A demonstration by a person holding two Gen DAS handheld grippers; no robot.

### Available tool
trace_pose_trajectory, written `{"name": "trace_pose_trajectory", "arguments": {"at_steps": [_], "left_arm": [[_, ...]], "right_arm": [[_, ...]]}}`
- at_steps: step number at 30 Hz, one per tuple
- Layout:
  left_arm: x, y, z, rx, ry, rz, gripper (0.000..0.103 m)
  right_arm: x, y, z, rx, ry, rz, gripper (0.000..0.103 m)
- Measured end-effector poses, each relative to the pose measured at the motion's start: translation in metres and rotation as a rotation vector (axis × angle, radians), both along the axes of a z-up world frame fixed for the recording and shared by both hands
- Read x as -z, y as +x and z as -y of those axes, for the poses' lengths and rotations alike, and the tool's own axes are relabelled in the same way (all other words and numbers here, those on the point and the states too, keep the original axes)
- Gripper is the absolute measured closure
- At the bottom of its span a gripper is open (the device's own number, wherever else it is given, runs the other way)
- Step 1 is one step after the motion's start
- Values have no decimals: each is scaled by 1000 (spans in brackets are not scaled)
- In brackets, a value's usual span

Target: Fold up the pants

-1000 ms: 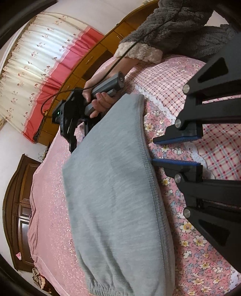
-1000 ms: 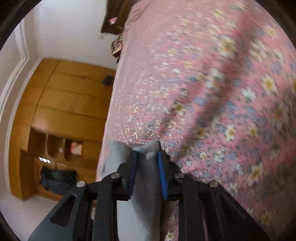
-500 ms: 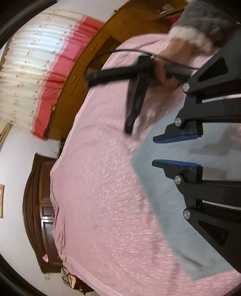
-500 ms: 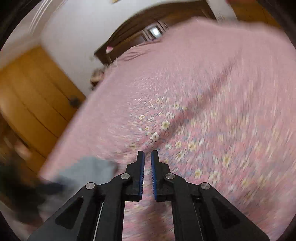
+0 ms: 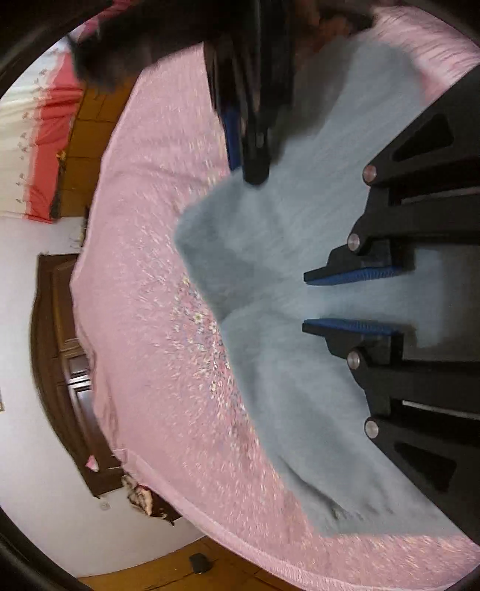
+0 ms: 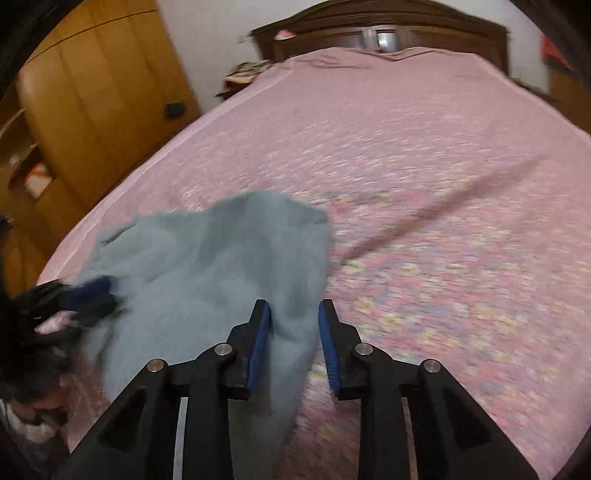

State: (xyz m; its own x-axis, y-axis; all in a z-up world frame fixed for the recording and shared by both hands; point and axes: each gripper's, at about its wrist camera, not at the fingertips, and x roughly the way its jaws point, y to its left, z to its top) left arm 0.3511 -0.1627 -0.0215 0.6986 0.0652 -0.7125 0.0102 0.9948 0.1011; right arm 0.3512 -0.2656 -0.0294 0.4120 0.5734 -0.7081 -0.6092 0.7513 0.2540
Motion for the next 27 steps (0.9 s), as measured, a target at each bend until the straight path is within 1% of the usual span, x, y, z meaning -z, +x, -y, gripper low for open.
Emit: {"name": "trace_pose_trajectory", "arguments": {"at_steps": [1,2,3,5,6,7,8,9,10,11,12,13,14,15,17,18,19,20,21,23,25,26,27], "left_arm": [[-5,-13,-2,0,-17,19,82],[-13,-23,-14,-16,-38,43,80],[-20,-38,-36,-57,-73,67,78],[-29,-53,-74,-102,-114,76,72],[-34,-64,-108,-141,-154,89,67],[-36,-70,-132,-174,-191,87,64],[-35,-78,-159,-212,-238,74,62],[-32,-86,-186,-257,-282,66,62],[-26,-97,-212,-306,-309,62,62],[-23,-104,-231,-346,-314,50,63],[-19,-110,-249,-381,-315,32,63],[-17,-119,-264,-407,-325,28,63],[-16,-126,-276,-423,-346,28,63],[-16,-132,-284,-428,-362,24,63],[-16,-143,-289,-427,-372,27,63],[-18,-147,-290,-425,-369,29,63],[-19,-149,-286,-415,-371,26,63],[-20,-153,-287,-400,-378,29,63],[-22,-156,-287,-391,-381,32,63],[-26,-165,-287,-376,-386,35,63],[-31,-166,-281,-370,-384,33,63],[-32,-168,-282,-371,-384,34,63],[-32,-166,-281,-371,-391,35,63]], "right_arm": [[0,-12,8,4,-5,19,75],[-9,-22,5,4,-23,56,75],[-22,-46,0,-33,-42,121,75],[-45,-91,-33,-155,-77,242,73],[-52,-121,-58,-238,-99,323,70],[-56,-148,-84,-319,-115,388,66],[-58,-168,-106,-382,-132,436,56],[-53,-190,-134,-459,-163,488,44],[-44,-211,-156,-529,-194,529,40],[-33,-222,-174,-574,-236,574,38],[-16,-238,-192,-602,-316,653,38],[-2,-247,-207,-601,-382,722,38],[6,-251,-216,-593,-425,775,38],[14,-252,-227,-577,-456,837,38],[19,-246,-238,-516,-490,911,38],[22,-238,-238,-492,-499,919,38],[20,-231,-239,-486,-486,896,41],[14,-224,-238,-513,-438,824,68],[5,-220,-236,-539,-392,742,90],[-10,-201,-226,-521,-286,601,90],[-30,-177,-207,-482,-140,451,90],[-36,-181,-203,-459,-102,406,90],[-43,-172,-201,-409,-76,368,90]]}}
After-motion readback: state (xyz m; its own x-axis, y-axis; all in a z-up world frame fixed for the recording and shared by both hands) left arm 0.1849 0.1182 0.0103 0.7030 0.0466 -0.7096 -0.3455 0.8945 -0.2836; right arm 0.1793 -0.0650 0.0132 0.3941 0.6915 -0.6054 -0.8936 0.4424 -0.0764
